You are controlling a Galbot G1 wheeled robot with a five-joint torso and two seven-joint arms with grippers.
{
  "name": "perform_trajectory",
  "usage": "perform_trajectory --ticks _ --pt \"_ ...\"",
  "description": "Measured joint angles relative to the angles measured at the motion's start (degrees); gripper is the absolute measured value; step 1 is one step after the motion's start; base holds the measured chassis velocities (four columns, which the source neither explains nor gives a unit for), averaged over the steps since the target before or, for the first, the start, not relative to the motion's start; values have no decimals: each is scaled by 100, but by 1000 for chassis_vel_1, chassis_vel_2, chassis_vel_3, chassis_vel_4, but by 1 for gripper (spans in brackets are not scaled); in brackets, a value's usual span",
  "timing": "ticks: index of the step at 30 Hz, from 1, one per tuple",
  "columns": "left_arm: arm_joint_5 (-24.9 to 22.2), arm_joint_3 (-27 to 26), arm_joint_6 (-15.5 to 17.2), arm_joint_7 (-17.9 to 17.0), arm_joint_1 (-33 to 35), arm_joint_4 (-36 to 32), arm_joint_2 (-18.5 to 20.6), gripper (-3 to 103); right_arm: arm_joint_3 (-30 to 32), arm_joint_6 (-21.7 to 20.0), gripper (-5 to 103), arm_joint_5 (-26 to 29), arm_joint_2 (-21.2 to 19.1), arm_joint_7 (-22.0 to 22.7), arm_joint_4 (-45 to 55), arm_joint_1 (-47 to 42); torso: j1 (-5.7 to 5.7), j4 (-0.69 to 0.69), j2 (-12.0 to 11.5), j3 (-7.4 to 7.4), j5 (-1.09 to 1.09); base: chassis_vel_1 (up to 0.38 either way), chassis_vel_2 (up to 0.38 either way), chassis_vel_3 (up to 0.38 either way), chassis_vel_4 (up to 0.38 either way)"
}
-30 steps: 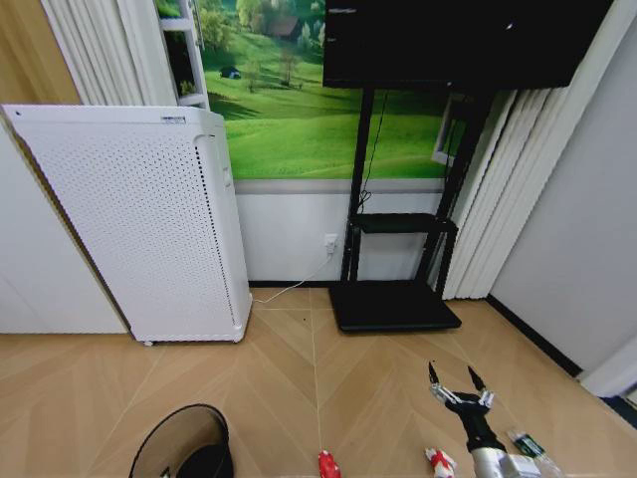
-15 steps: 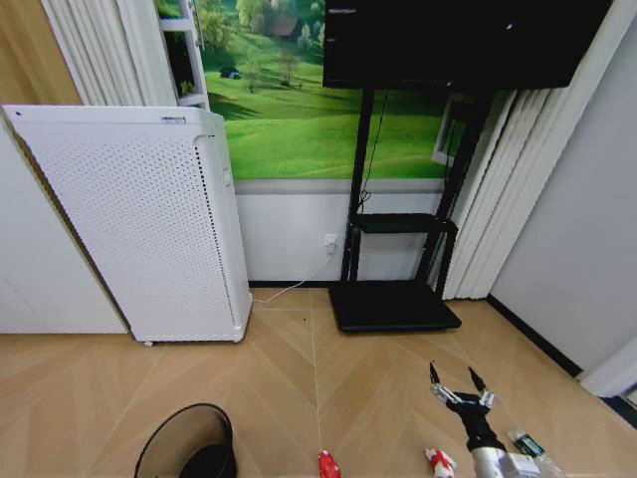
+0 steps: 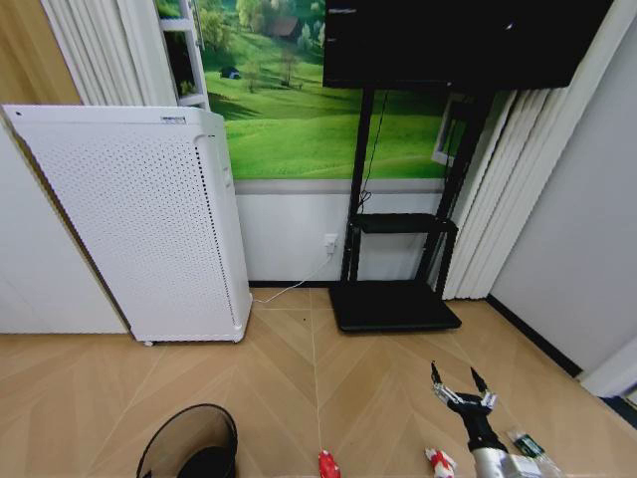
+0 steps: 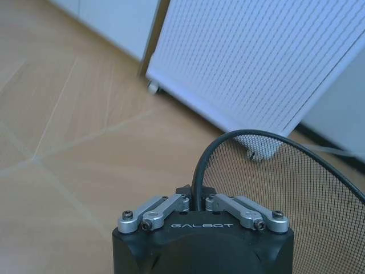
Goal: Pick up the trash bin and place the garbage on the floor into it.
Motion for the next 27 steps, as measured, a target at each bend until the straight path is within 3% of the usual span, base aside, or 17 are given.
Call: perform_trajectory --ticks 1,3,4,6,7,11,27 --pt "0 0 0 0 0 0 0 7 0 0 100 0 0 0 0 0 0 0 0 0 0 0 0 0 0" --pt "466 -133 -754 455 -78 1 -7 7 12 -6 100 -247 32 -33 -14 -73 0 -1 0 0 0 0 0 0 0" --pt "466 -133 -754 455 -78 1 -7 7 12 -6 100 -247 32 -33 -14 -73 0 -1 0 0 0 0 0 0 0" --pt "1048 -298 -1303 737 -178 4 -5 7 -7 14 100 -383 75 -59 -22 -149 0 0 0 0 1 0 0 0 0" --pt "1048 -298 -1303 737 -178 4 -5 7 -7 14 100 -383 75 -59 -22 -149 0 0 0 0 1 0 0 0 0" --pt "1874 -603 -1850 935 -353 -72 20 7 -74 102 100 -536 167 -88 -2 -300 0 -1 1 0 1 0 0 0 0" --pt "2071 -605 -1993 990 -443 -323 -4 7 -83 307 100 -692 277 -180 -49 -470 0 -1 1 1 0 133 131 -134 -133"
